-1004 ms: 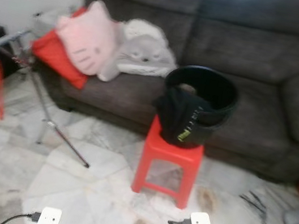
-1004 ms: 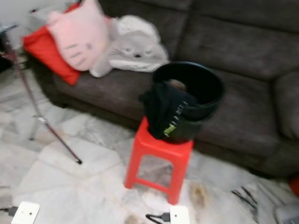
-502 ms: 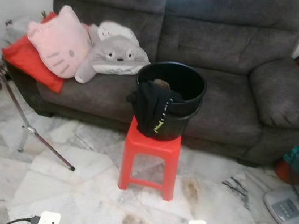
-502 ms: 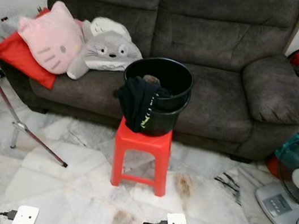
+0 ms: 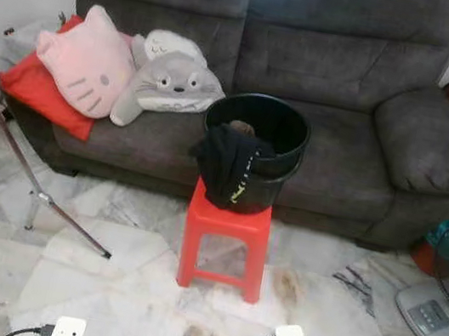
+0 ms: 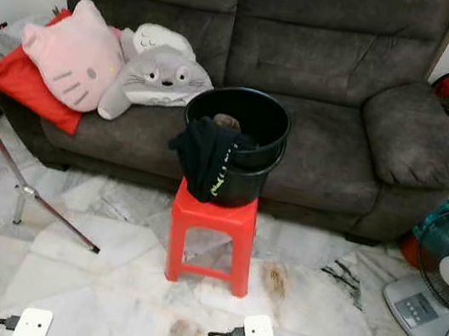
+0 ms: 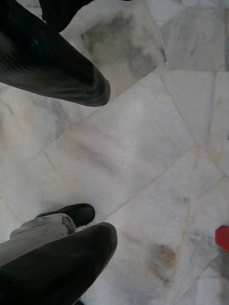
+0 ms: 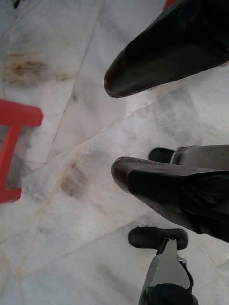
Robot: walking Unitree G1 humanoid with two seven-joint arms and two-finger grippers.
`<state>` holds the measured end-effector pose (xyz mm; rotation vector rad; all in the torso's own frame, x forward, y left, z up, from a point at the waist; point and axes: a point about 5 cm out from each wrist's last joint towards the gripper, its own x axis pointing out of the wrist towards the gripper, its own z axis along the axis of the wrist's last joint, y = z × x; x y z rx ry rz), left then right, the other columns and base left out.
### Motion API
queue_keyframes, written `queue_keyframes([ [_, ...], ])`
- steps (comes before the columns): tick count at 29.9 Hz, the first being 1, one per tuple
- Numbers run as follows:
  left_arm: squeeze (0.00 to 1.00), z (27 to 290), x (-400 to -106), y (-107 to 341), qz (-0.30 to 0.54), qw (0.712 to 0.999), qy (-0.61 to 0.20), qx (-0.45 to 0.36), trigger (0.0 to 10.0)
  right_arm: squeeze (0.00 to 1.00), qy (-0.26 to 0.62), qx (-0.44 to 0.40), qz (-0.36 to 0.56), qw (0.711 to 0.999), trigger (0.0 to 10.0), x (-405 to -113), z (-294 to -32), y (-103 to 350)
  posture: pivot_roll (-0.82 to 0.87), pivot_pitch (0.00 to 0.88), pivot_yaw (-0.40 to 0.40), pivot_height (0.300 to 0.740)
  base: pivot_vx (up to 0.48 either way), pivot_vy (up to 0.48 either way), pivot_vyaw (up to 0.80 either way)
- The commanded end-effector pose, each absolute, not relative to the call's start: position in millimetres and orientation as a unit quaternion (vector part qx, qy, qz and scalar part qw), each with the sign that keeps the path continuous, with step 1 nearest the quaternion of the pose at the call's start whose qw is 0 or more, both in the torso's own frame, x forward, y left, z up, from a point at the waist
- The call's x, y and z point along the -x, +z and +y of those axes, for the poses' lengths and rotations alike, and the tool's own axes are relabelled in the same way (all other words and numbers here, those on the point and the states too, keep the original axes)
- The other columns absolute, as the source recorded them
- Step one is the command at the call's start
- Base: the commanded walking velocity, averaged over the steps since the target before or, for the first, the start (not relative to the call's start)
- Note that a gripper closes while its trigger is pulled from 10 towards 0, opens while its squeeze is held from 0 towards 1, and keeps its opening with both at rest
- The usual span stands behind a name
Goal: Hang hanger
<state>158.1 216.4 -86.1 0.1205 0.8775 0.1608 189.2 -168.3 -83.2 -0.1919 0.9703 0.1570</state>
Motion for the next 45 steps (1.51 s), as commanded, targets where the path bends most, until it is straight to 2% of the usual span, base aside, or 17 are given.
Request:
queue_keyframes([
  [1, 0.00, 221.8, -153.8, -87.2, 0.432, 0.896, 0.089, -0.054, 10.0, 0.00, 0.085, 0.094, 0.456, 0.881, 10.0, -194.2, -164.3, -80.8, -0.16, 0.000, 0.072, 0.740, 0.289, 0.000, 0.00],
  [26, 0.00, 221.5, -154.1, -87.2, 0.434, 0.896, 0.083, -0.053, 10.0, 0.00, 0.072, 0.091, 0.451, 0.885, 10.0, -194.2, -165.5, -80.6, -0.15, 0.000, 0.070, 0.740, 0.297, 0.000, 0.00],
  [45, 0.00, 219.6, -153.9, -87.8, 0.432, 0.896, 0.094, -0.031, 10.0, 0.00, 0.067, 0.087, 0.452, 0.885, 10.0, -192.4, -165.5, -81.4, -0.16, 0.000, 0.074, 0.740, 0.000, 0.000, 0.00],
])
